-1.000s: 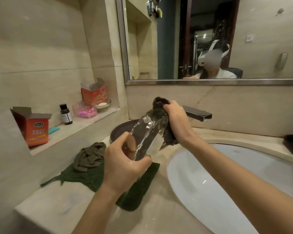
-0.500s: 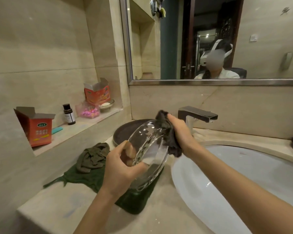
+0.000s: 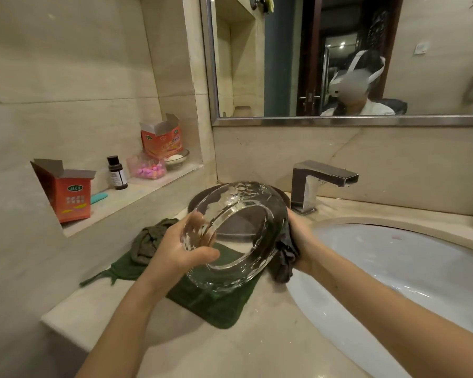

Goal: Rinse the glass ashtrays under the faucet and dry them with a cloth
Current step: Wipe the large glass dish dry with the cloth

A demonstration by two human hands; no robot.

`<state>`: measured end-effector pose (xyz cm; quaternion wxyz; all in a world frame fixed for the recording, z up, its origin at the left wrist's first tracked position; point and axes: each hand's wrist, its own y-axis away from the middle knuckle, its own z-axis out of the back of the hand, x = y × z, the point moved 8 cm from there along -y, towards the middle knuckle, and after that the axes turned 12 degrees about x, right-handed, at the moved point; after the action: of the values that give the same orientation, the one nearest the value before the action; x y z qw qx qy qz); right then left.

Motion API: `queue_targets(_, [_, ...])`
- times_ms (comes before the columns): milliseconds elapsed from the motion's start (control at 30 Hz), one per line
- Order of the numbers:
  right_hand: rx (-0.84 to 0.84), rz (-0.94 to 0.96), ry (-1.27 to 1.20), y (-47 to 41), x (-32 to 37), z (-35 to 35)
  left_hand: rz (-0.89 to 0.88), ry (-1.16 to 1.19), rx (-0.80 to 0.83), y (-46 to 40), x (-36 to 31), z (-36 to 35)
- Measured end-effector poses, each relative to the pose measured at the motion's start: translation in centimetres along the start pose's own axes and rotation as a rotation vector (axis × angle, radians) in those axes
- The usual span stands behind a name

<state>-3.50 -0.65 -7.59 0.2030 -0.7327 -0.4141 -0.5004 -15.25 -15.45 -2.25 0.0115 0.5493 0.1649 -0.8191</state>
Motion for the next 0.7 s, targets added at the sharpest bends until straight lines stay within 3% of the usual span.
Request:
queue_targets(200, [0.061,-0.08,0.141,1.8,2.6,-1.2,0.09,0.053,-0.087,1.0,0.1,0.2])
queue_targets(467, [0.022,-0.171,0.237,4.0,3.0,-1.9,0.076,0.129,-0.447,2.3,-0.5,-0.5])
queue_targets(700, [0.012,-0.268,0.341,7.0,2.7,-0.7,0.196,0.547,-0.61,3.0,-0.3,-1.9])
